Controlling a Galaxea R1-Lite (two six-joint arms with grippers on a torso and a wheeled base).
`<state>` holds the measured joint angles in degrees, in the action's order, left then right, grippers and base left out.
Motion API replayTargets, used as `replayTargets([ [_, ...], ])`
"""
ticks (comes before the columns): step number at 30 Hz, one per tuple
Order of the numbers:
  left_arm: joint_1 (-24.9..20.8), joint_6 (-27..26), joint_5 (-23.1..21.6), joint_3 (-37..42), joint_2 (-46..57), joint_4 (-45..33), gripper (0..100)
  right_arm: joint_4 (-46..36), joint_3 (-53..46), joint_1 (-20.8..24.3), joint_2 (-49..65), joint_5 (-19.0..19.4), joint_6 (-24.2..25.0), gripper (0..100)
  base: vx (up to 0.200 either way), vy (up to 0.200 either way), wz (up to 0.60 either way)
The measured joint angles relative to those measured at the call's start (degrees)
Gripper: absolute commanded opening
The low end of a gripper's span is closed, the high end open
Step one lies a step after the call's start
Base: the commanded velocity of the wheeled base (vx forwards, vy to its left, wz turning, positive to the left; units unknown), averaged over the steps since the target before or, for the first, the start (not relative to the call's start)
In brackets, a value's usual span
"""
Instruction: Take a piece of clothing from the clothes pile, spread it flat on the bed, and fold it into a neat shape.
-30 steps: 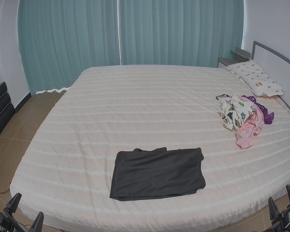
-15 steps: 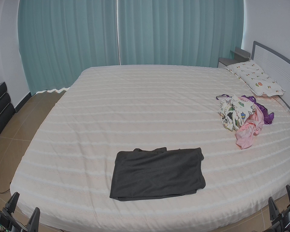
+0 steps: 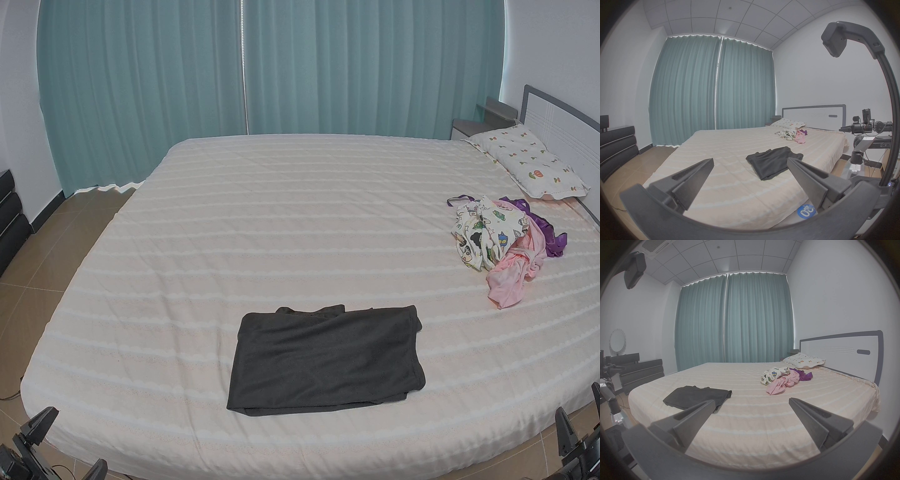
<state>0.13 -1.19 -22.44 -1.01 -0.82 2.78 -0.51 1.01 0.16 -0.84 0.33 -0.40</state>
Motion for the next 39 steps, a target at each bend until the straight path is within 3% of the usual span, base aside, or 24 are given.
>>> replayTargets([
  [10,0.02,-1.87,0.94,0.0,-0.02,0.44,100,0.0,0.0,0.0,-0.01,0.0,-0.02,100,0.0,0.0,0.0],
  [18,0.02,-3.56,10.18,0.0,-0.04,0.3,100,-0.02,0.0,0.0,-0.04,0.0,-0.02,100,0.0,0.0,0.0],
  [39,0.02,-3.49,10.73,0.0,-0.11,0.2,100,0.0,0.0,0.0,-0.06,-0.01,-0.11,100,0.0,0.0,0.0],
])
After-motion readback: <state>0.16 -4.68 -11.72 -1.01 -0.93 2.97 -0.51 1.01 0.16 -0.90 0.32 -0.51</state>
